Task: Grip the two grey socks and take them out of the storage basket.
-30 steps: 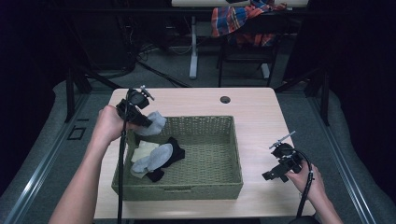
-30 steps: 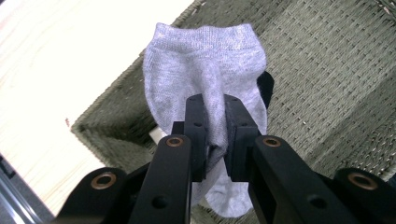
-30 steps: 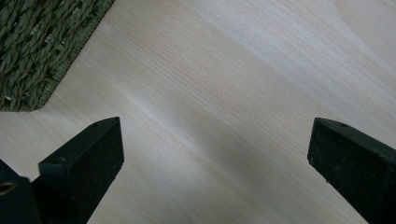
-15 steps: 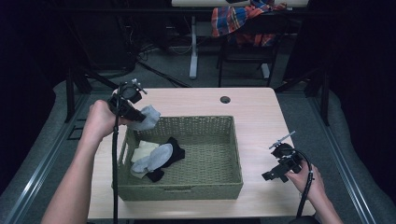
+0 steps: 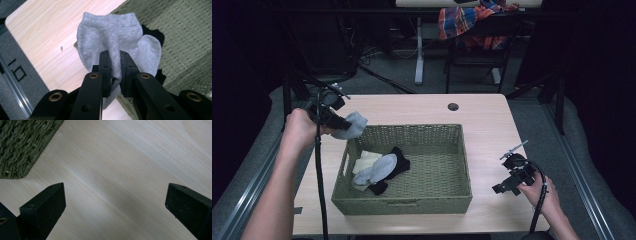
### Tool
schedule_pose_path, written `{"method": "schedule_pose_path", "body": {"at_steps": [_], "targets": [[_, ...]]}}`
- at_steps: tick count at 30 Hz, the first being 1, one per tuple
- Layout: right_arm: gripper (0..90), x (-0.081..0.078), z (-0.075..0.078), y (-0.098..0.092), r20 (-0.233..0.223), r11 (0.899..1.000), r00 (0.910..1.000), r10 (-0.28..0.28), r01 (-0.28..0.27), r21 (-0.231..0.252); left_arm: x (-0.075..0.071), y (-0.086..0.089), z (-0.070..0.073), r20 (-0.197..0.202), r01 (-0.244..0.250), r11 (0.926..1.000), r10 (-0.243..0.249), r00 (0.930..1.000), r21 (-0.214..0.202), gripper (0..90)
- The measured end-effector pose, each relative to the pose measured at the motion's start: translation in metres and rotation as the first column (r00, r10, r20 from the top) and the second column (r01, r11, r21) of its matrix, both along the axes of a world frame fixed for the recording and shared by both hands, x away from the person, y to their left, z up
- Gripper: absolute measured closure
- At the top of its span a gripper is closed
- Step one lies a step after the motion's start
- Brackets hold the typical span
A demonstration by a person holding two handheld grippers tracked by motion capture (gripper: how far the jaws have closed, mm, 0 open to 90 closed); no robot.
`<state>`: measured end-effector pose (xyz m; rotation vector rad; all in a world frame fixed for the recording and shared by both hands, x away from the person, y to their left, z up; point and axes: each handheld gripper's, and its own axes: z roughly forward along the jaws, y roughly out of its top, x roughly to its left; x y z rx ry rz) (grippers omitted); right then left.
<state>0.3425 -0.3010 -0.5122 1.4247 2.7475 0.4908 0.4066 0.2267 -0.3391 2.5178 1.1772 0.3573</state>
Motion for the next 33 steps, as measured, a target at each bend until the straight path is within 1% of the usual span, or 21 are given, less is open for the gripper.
{"method": "schedule_pose_path", "body": {"at_steps": [2, 3, 4, 7, 8, 9, 10, 11, 13, 14, 16, 18, 20, 21, 22, 27, 28, 33], "targets": [[2.9, 0.000, 0.000, 0.000, -0.001, 1.000, 1.0000, 0.000, 0.000, 0.001, -0.002, 0.007, 0.000, -0.001, -0.014, 0.9999, 0.014, 0.9999, -0.002, 82.5], [2.9, 0.000, 0.000, 0.000, -0.001, 1.000, 1.0000, 0.000, 0.000, 0.001, -0.002, 0.007, 0.000, -0.001, -0.014, 0.9999, 0.014, 0.9999, -0.002, 82.4], [2.9, 0.000, 0.000, 0.000, -0.001, 1.000, 1.0000, 0.000, 0.000, 0.000, -0.004, 0.014, -0.002, -0.001, -0.031, 0.9995, 0.031, 0.9995, -0.001, 82.5], [2.9, 0.000, 0.000, 0.000, 0.000, 1.000, 1.0000, 0.002, -0.002, -0.003, -0.006, 0.026, -0.005, -0.006, -0.062, 0.9981, 0.062, 0.9981, 0.000, 82.5], [2.9, 0.000, 0.000, 0.000, 0.000, 1.000, 1.0000, 0.002, -0.002, -0.003, -0.006, 0.026, -0.005, -0.006, -0.062, 0.9981, 0.062, 0.9981, 0.000, 82.5], [2.9, 0.000, 0.000, 0.000, 0.000, 1.000, 1.0000, 0.002, -0.002, -0.003, -0.007, 0.029, -0.006, -0.004, -0.071, 0.9975, 0.071, 0.9975, -0.004, 82.5], [2.9, 0.000, 0.000, 0.000, 0.002, 1.000, 1.0000, 0.003, -0.003, -0.014, -0.009, 0.036, -0.007, -0.008, -0.082, 0.9966, 0.082, 0.9966, -0.006, 82.4], [2.9, 0.000, 0.000, 0.000, 0.002, 1.000, 1.0000, 0.003, -0.003, -0.014, -0.009, 0.036, -0.007, -0.008, -0.082, 0.9966, 0.082, 0.9966, -0.006, 82.5], [2.9, 0.000, 0.000, 0.000, -0.001, 1.000, 1.0000, 0.007, -0.007, -0.014, -0.010, 0.043, -0.009, -0.012, -0.095, 0.9954, 0.095, 0.9954, -0.012, 82.4], [2.8, 0.000, 0.000, 0.000, -0.001, 1.000, 1.0000, 0.007, -0.007, -0.012, -0.012, 0.049, -0.011, -0.013, -0.109, 0.9939, 0.109, 0.9940, -0.017, 82.4], [2.8, 0.000, 0.001, 0.000, -0.002, 1.000, 0.9999, 0.010, -0.010, -0.014, -0.014, 0.055, -0.014, -0.013, -0.129, 0.9916, 0.129, 0.9916, -0.016, 82.5], [2.8, 0.000, 0.000, 0.000, -0.001, 1.000, 0.9999, 0.012, -0.012, -0.014, -0.016, 0.061, -0.018, -0.016, -0.151, 0.9885, 0.151, 0.9884, 0.008, 82.5], [2.7, 0.000, 0.000, 0.000, -0.005, 1.000, 0.9999, 0.010, -0.010, -0.013, -0.017, 0.068, -0.024, -0.025, -0.167, 0.9860, 0.166, 0.9857, -0.003, 82.5], [2.7, 0.000, 0.000, 0.000, -0.005, 1.000, 0.9999, 0.010, -0.010, -0.013, -0.017, 0.068, -0.024, -0.025, -0.167, 0.9860, 0.166, 0.9857, -0.003, 82.5], [2.7, 0.000, 0.000, 0.000, 0.002, 1.000, 0.9999, 0.012, -0.012, -0.012, -0.018, 0.075, -0.030, -0.035, -0.186, 0.9825, 0.186, 0.9820, -0.010, 82.5], [2.7, 0.001, 0.000, 0.001, -0.001, 1.000, 0.9999, 0.011, -0.011, -0.013, -0.021, 0.088, -0.042, -0.046, -0.224, 0.9735, 0.222, 0.9739, -0.044, 82.5], [2.7, 0.000, 0.000, 0.001, 0.000, 1.000, 1.0000, 0.008, -0.008, -0.012, -0.021, 0.090, -0.044, -0.047, -0.223, 0.9738, 0.221, 0.9741, -0.043, 82.5], [2.7, 0.000, 0.000, 0.001, -0.001, 1.000, 0.9999, 0.010, -0.010, -0.012, -0.023, 0.096, -0.056, -0.056, -0.253, 0.9664, 0.250, 0.9666, -0.047, 82.5]]}}
